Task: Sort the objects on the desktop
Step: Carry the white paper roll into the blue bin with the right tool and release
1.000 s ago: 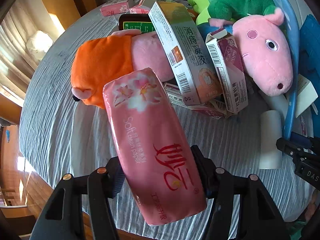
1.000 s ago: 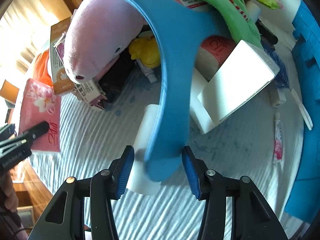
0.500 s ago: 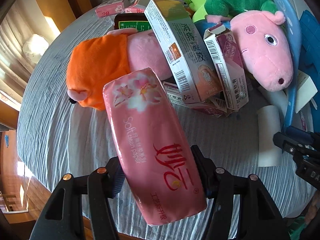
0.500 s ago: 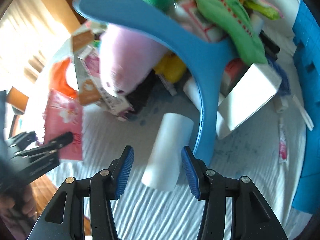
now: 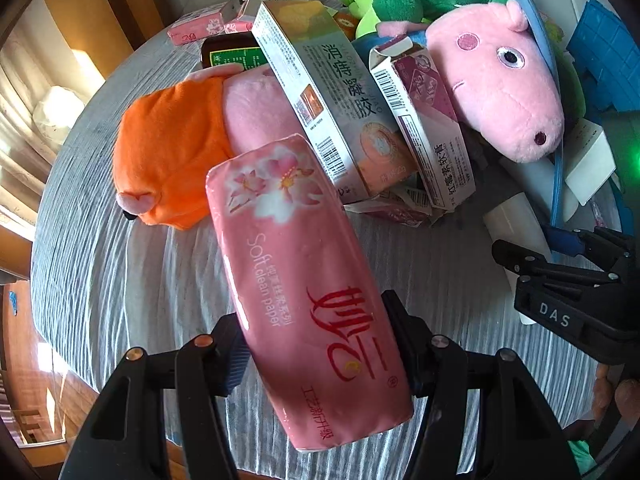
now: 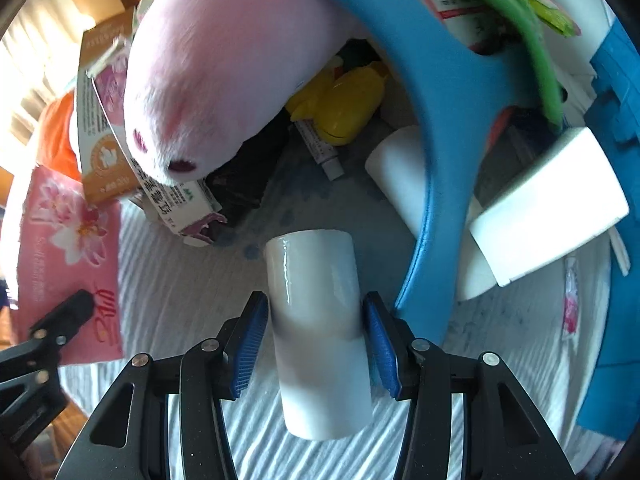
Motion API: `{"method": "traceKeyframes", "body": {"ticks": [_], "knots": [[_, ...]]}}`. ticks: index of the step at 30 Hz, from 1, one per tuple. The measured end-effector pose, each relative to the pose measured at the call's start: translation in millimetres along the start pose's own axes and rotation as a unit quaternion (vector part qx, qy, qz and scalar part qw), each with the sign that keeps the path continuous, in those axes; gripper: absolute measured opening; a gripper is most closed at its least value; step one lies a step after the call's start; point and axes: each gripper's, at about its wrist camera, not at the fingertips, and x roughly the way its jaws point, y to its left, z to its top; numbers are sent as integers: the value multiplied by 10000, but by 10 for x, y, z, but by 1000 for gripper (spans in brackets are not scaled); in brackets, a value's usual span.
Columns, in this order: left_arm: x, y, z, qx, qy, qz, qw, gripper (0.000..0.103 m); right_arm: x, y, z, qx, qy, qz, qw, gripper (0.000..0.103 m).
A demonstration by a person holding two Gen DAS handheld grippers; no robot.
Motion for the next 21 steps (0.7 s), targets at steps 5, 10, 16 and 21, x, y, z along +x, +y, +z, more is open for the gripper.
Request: {"method": "traceKeyframes", "body": {"ticks": [5, 10, 16, 21], "knots": [[-53, -16, -20, 31, -69, -5, 10000, 59, -24, 127, -81, -500, 25, -313, 9983, 45], [-310, -190, -173, 116, -285, 71, 9995, 59, -295, -18, -260, -276, -249, 240, 9990, 45], [-889, -306, -189, 260, -1015, 149, 9944, 59, -1147, -179, -377, -274, -1180, 709, 9901, 45], [-1374, -357, -3, 455, -1812, 104, 9823, 59, -1693, 230, -568, -131, -2102, 610, 9757, 45]]}}
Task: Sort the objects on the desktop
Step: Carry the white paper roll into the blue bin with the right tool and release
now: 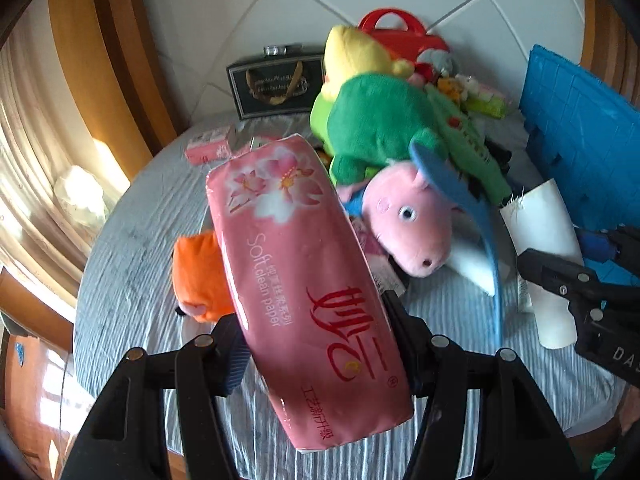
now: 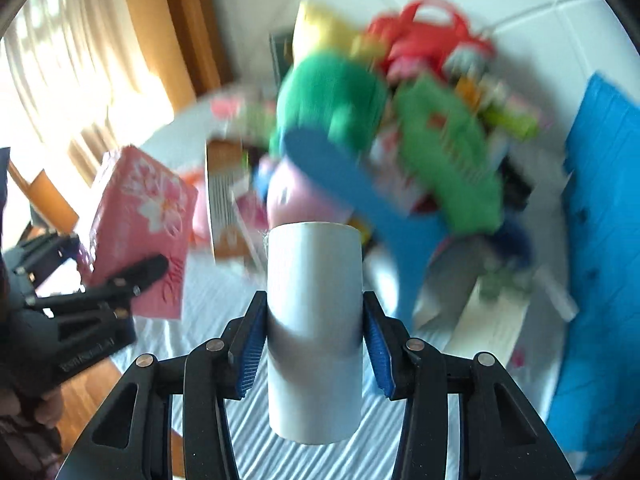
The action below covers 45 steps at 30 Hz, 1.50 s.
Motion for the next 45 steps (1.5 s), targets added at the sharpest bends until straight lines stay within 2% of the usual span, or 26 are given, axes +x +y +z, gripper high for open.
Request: {"method": "traceKeyframes", "body": {"ticks": [1, 3, 4, 5, 8, 10, 13, 14, 16, 18, 19, 22, 25, 28, 30, 32, 34, 38, 40, 42, 45], "knots": [[-45, 51, 111, 59, -166, -30, 9998, 59, -56, -97, 42, 27, -142, -42, 9999, 45], [-181, -89, 295, 204, -465, -75, 9987, 59, -411, -176, 183, 52, -444, -202, 9988, 45], [-263, -180, 338, 270, -598, -115, 9978, 59, -479, -217, 126, 74, -600, -298, 9977, 45], [-327, -250, 394, 329, -708, -180, 9968, 59, -471, -367, 387, 100, -739, -380, 9965, 45], [-563, -531, 595, 514, -1022, -374, 9927, 59, -683, -562, 441, 210, -1123, -682, 9911, 45], [-682, -753, 698, 671, -1269, -498, 9884, 53, -928, -780, 445, 289, -1356, -904, 9862, 45], [-888, -1128, 873, 856, -1505, -756, 9820, 52, -1196, -1076, 427, 443, -1595, -1236, 9784, 45], [-917, -1265, 924, 936, -1590, -795, 9796, 43, -1249, -1182, 426, 500, -1633, -1363, 9758, 45], [-951, -1566, 1069, 1031, -1605, -964, 9769, 31, -1453, -1417, 407, 668, -1718, -1569, 9703, 45], [-917, -1885, 1181, 1077, -1530, -1151, 9756, 26, -1602, -1671, 387, 852, -1754, -1691, 9661, 45], [-860, -2056, 1258, 1118, -1517, -1132, 9755, 24, -1686, -1850, 378, 952, -1753, -1785, 9635, 45], [-788, -2377, 1336, 1066, -1457, -1165, 9766, 24, -1887, -2190, 322, 1139, -1761, -1969, 9577, 45], [-702, -2538, 1347, 984, -1329, -1253, 9782, 24, -2041, -2567, 260, 1284, -1694, -2242, 9511, 45], [-623, -2687, 1357, 946, -1148, -1244, 9810, 24, -2105, -2945, 207, 1561, -1556, -2394, 9456, 45], [-580, -2724, 1326, 909, -1101, -1189, 9826, 31, -2061, -3160, 146, 1592, -1314, -2619, 9428, 45], [-530, -2769, 1283, 884, -1030, -1117, 9844, 56, -2034, -3338, 83, 1558, -1041, -2720, 9439, 45], [-499, -2829, 1226, 881, -1045, -1008, 9855, 65, -1905, -3525, 31, 1452, -541, -2808, 9472, 45], [-469, -2905, 1111, 902, -1043, -820, 9870, 65, -1650, -3940, -124, 1234, 509, -2813, 9503, 45], [-437, -2925, 1062, 854, -997, -785, 9882, 65, -1523, -4143, -218, 1269, 983, -2471, 9556, 45], [-400, -2927, 1021, 785, -928, -761, 9897, 65, -1456, -4264, -279, 1251, 1299, -2338, 9554, 45], [-321, -2924, 970, 699, -793, -730, 9917, 65, -1405, -4343, -350, 1191, 1491, -2556, 9477, 45]]}}
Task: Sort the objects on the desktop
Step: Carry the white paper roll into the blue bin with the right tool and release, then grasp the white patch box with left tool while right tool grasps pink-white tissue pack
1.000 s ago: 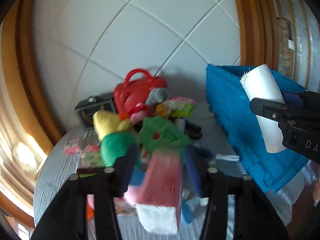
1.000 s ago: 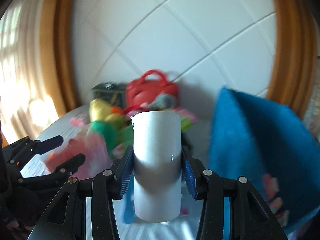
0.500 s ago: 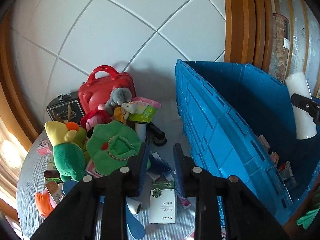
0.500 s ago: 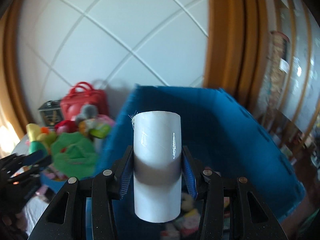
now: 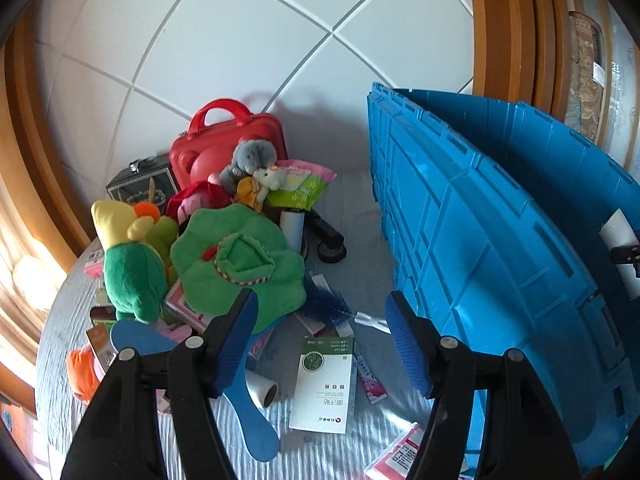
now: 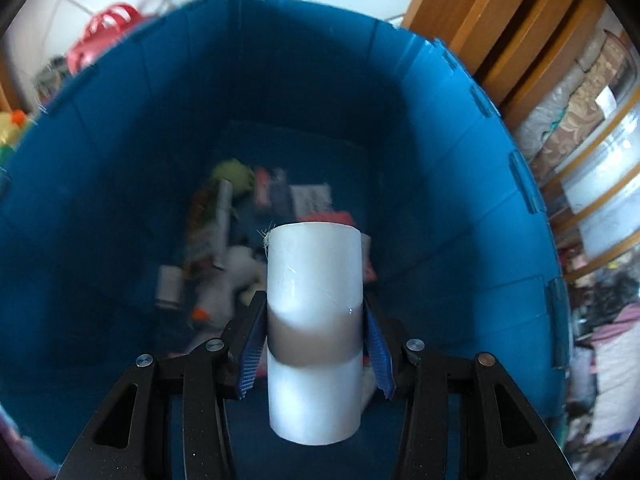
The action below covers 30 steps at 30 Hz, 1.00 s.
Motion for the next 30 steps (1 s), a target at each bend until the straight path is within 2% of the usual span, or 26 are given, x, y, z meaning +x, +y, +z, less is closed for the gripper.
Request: {"method": "traceKeyframes", "body": {"ticks": [2, 5, 6, 8, 9, 10, 13, 18, 20, 25, 28, 30], "knots": [[55, 6, -41, -27, 98, 25, 9999, 66, -21, -36, -16, 68, -18, 91, 9999, 45], [119, 45, -114, -44, 241, 36, 9997, 66, -67, -49, -43, 121, -97, -183, 9997, 52], [136, 75, -142, -60, 286, 42, 9996, 66, -83, -50, -47, 153, -108, -215, 9996, 60], [164, 158, -206, -90, 373, 45, 9993, 66, -137, -58, -81, 271, -230, -175, 9992, 68], [180, 215, -240, -106, 421, 50, 9990, 66, -199, -62, -110, 370, -343, -131, 9986, 78], [198, 280, -279, -120, 468, 58, 9988, 66, -270, -49, -138, 422, -493, -92, 9978, 83], [276, 518, -405, -195, 631, 121, 9977, 66, -561, 19, -233, 578, -1020, -16, 9931, 87], [393, 958, -666, -300, 885, 45, 9956, 66, -1253, 338, -414, 741, -2204, 312, 9721, 102], [447, 1075, -760, -279, 1009, -27, 9945, 66, -1495, 545, -514, 807, -2619, 510, 9604, 102], [606, 1186, -1001, 15, 1370, -299, 9901, 66, -1785, 977, -763, 1035, -3039, 847, 9433, 103], [694, 1160, -1137, 310, 1531, -521, 9863, 66, -1799, 1236, -983, 1118, -3029, 800, 9430, 103], [759, 1113, -1221, 514, 1595, -662, 9836, 66, -1756, 1424, -1127, 1101, -2915, 703, 9476, 103]]}}
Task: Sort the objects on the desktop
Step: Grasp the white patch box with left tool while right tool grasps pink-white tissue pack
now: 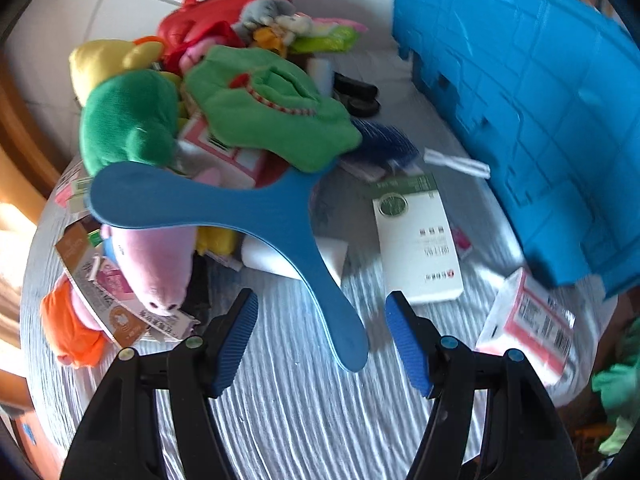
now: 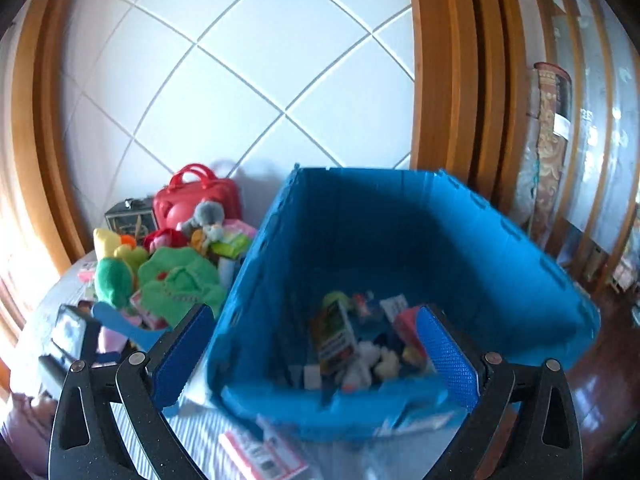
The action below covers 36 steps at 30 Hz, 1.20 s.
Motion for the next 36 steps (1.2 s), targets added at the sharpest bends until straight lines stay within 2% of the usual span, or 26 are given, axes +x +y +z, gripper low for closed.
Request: {"method": "traceKeyframes", "body": {"ticks": [4, 7, 10, 15, 18, 19, 20, 21, 26, 28, 31, 36], "knots": [[191, -130, -59, 291, 171, -277, 9990, 66, -45, 249, -468, -61, 263, -135, 9995, 103], [308, -248, -55, 373, 285, -470, 9978, 66, 69, 328, -826, -79, 692, -53, 9976, 103], [435, -376, 9, 383, 372, -577, 9969, 66, 332, 314, -1171, 91, 1152, 131, 9932, 103], [685, -594, 200, 293, 515, -657, 9961, 66, 868, 250, -1714, 344, 1799, 183, 9829, 103], [881, -733, 316, 334, 588, -782, 9946, 66, 1123, 195, -1973, 531, 1975, 295, 9784, 103], [949, -769, 339, 360, 606, -789, 9944, 69, 1201, 180, -2015, 585, 2028, 323, 9769, 103], [1009, -804, 360, 386, 549, -668, 9955, 80, 1301, 170, -2081, 646, 2103, 350, 9749, 103], [1069, -823, 376, 379, 462, -662, 9960, 83, 1368, 163, -2123, 674, 2129, 384, 9740, 103], [1498, -861, 324, 370, 1068, -513, 9923, 90, 1604, 218, -2234, 613, 2233, 456, 9717, 103], [1471, -884, 251, 532, 807, -386, 9946, 90, 1641, 248, -2267, 571, 2246, 511, 9714, 103], [1414, -799, 97, 433, 779, -450, 9950, 77, 1664, 290, -2298, 404, 2266, 517, 9718, 103], [1278, -642, -279, 425, 888, -386, 9944, 77, 1724, 302, -2298, 143, 2222, 646, 9728, 103]]}}
